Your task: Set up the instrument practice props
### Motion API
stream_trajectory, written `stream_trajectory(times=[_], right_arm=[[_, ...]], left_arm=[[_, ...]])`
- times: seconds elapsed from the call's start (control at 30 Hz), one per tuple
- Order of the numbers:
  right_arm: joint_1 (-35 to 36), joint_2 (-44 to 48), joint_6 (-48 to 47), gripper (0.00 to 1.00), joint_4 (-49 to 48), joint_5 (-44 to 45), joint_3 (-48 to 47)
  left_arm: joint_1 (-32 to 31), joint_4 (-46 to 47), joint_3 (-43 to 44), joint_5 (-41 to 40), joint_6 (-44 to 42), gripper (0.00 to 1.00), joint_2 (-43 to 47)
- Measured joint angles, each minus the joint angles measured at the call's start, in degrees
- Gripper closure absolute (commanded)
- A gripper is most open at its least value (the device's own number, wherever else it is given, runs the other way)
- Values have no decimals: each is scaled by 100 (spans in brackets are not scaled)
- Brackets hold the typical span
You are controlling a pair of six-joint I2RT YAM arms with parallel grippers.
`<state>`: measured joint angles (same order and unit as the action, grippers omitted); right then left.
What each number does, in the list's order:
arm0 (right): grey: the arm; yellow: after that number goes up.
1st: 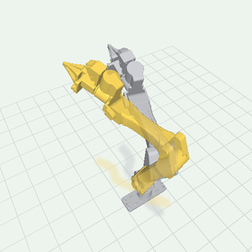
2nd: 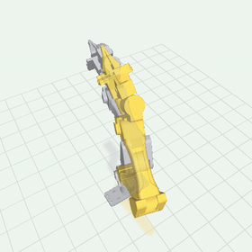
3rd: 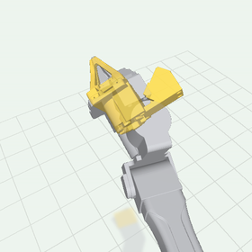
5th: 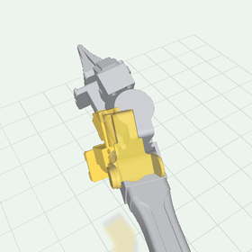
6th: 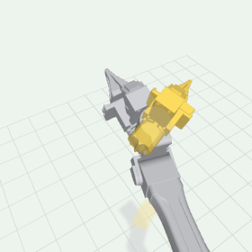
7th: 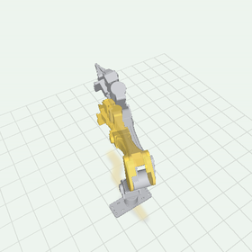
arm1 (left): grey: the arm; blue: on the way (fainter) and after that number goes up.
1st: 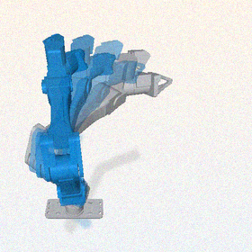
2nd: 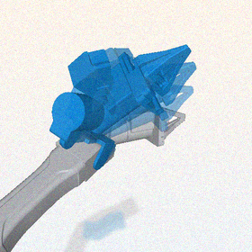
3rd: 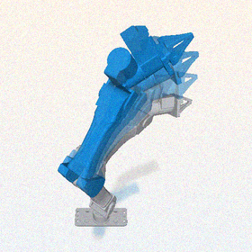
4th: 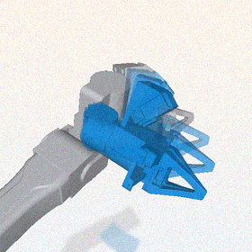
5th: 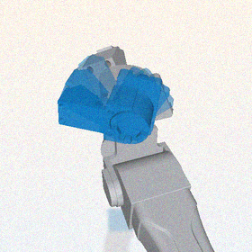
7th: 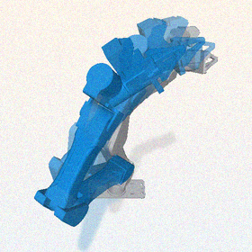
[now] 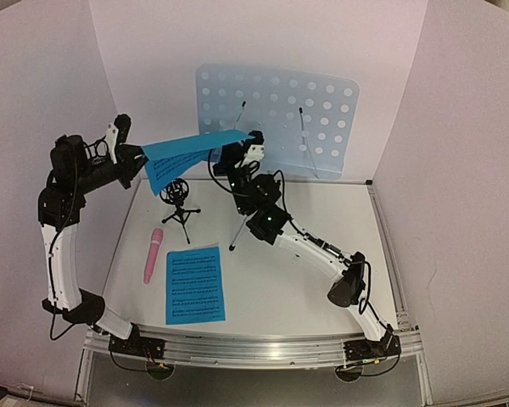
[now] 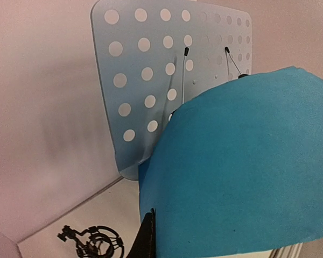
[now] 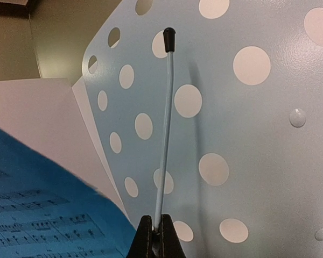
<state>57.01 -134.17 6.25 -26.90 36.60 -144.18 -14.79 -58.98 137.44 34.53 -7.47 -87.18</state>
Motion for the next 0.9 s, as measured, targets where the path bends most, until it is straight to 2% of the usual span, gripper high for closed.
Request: stream_trajectory(times=[0.17, 0.27, 0.6, 0.9], right_arm=[[7, 4, 29, 100, 50, 45, -2], [11, 30, 58, 100, 117, 57, -2], [46, 68, 92, 100, 253, 143, -40], [168, 44, -819, 100, -149, -25, 16]], left_arm=[[0, 94, -24, 242, 817, 100, -81], [0, 515, -279, 294, 1455, 100, -9], [2, 1358, -841, 70, 3541, 100, 53], [184, 1403, -924, -334, 4602, 100, 49]])
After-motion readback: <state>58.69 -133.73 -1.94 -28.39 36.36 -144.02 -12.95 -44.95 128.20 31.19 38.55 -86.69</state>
